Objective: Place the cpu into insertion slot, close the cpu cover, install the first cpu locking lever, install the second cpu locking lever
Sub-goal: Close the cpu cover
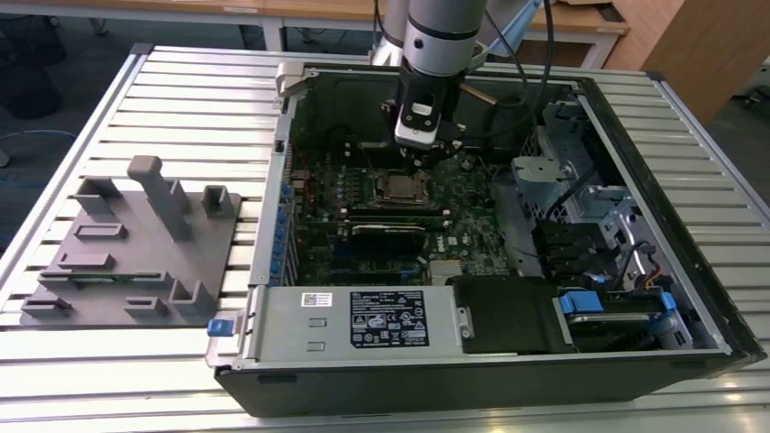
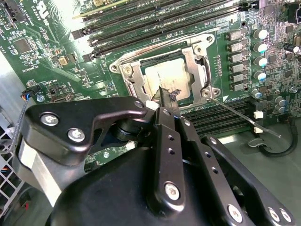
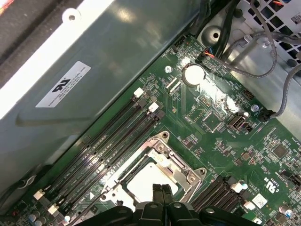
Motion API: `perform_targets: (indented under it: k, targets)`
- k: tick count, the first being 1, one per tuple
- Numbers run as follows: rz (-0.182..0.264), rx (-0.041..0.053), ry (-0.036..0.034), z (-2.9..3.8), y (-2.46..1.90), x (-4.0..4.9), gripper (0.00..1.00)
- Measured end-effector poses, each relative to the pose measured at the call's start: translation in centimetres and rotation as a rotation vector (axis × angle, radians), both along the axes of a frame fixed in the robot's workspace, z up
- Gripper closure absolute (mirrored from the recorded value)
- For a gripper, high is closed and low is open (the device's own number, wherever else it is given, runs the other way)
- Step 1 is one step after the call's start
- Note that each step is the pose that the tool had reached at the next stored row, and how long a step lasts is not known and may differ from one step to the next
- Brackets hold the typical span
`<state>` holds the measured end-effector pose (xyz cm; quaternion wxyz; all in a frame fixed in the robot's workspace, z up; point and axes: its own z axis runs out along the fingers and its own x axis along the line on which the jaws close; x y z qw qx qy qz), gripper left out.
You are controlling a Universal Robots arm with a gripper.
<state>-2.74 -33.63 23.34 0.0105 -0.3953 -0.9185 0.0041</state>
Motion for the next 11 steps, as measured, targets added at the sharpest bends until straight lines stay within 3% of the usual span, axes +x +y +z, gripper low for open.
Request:
perform_targets:
  k: [4,5,11]
  targets:
    - [0.013,0.0000,0.0000,0.00,0.00,0.00,0.90]
    - [0.056,0.0000,0.0000,0.00,0.00,0.00,0.90]
    - [0.084,0.0000,0.0000,0.00,0.00,0.00,0.90]
